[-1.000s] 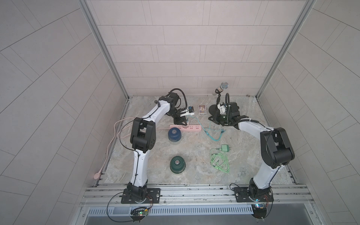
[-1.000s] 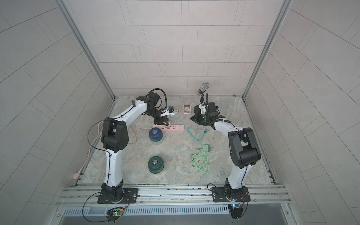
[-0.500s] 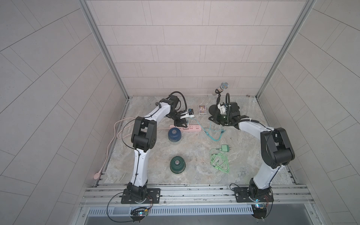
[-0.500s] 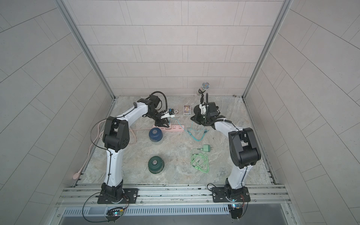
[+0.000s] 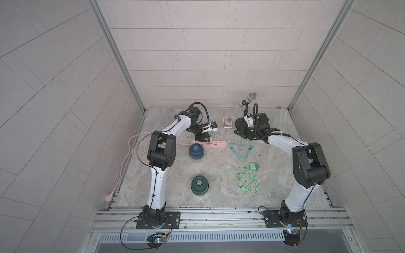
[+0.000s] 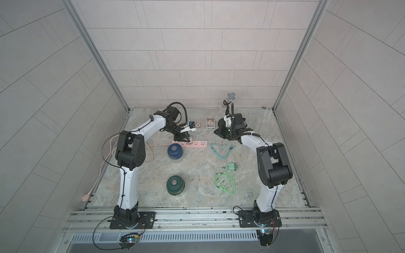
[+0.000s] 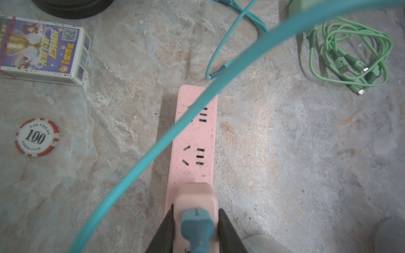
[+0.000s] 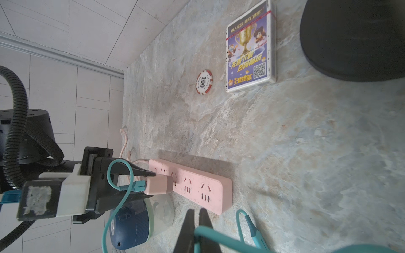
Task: Charge the cordless meat grinders
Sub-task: Insert the plug into the socket.
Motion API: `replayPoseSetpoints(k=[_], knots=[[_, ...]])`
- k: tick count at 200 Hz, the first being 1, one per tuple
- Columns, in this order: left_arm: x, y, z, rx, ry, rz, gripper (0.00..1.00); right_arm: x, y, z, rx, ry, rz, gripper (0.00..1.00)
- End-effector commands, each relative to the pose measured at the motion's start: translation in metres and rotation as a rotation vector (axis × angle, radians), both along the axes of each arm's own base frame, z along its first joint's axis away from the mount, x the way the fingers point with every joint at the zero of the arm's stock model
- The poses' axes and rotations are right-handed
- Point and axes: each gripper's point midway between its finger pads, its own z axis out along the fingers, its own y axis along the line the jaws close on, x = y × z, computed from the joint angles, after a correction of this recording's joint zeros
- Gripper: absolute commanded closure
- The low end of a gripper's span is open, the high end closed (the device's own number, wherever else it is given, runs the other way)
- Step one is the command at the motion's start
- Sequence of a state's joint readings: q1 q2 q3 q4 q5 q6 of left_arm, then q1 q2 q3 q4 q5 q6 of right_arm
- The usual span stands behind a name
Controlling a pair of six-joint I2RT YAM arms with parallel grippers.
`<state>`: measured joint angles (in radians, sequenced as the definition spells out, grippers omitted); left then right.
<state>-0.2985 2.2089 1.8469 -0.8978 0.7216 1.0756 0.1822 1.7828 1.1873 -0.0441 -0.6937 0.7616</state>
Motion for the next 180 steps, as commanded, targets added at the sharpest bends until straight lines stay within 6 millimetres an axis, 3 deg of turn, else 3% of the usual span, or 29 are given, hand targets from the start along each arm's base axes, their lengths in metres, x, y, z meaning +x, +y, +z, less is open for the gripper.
replayPoseSetpoints(k=[1, 97, 180], knots=[[-0.008, 0.01, -0.02, 0.053, 0.044, -0.017, 1.0, 0.004, 0.0, -0.001, 0.003, 0.005, 0.008, 0.92], [-0.03, 0.029, -0.068, 0.265, 0.038, -0.078, 1.0, 0.003, -0.002, 0.019, -0.005, -0.061, 0.032, 0.92], [-0.039, 0.025, -0.073, 0.236, -0.01, -0.122, 1.0, 0.003, -0.008, 0.028, 0.047, -0.068, 0.002, 0.91]])
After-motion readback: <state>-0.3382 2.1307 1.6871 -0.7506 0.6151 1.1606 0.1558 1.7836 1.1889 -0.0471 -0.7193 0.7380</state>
